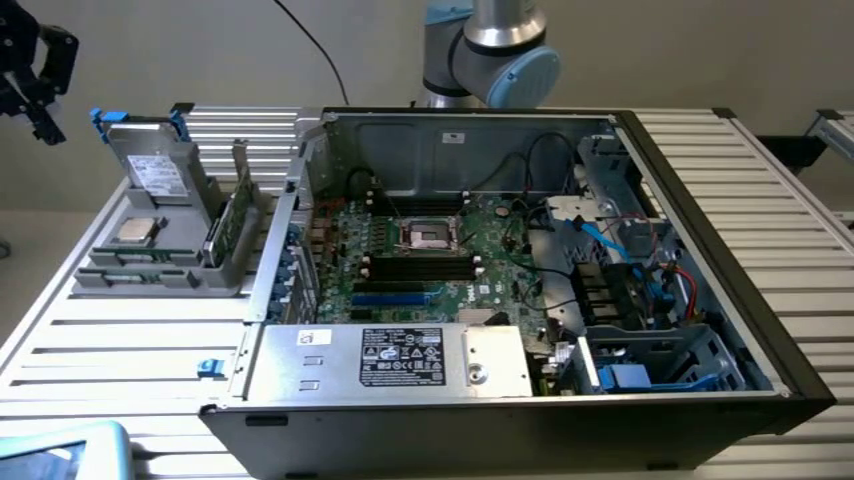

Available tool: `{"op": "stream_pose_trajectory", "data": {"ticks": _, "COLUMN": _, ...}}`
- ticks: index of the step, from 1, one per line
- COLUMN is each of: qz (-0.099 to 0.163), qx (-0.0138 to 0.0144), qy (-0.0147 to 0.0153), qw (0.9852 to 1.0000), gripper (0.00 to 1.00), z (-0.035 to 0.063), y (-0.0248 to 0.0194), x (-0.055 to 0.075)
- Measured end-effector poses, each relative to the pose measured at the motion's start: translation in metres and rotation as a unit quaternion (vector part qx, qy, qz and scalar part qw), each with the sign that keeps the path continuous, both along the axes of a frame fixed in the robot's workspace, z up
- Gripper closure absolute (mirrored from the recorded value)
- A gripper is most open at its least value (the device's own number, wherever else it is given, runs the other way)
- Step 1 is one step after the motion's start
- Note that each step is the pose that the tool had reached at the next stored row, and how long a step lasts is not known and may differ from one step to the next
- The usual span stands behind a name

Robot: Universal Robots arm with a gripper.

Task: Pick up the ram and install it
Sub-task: 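Pick up the ram and move it above insertion slot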

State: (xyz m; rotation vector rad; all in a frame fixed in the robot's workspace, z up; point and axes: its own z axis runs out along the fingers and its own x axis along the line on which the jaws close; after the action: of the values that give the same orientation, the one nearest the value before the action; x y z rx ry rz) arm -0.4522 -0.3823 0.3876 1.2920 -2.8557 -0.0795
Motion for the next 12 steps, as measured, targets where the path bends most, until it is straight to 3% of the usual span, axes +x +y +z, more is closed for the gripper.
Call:
{"op": "stream_pose_trajectory", "data": {"ticks": 6, "qz": 0.055, "qx": 0.0, "qy": -0.0001, "qw": 0.9985, "gripper": 0.89, "z": -0.0002, "y": 0.0, "x": 0.0}}
{"op": "stream_pose_trajectory", "data": {"ticks": 12, "qz": 0.109, "qx": 0.0, "qy": 0.0, "qw": 0.994, "gripper": 0.89, "z": -0.0003, "y": 0.0, "x": 0.0}}
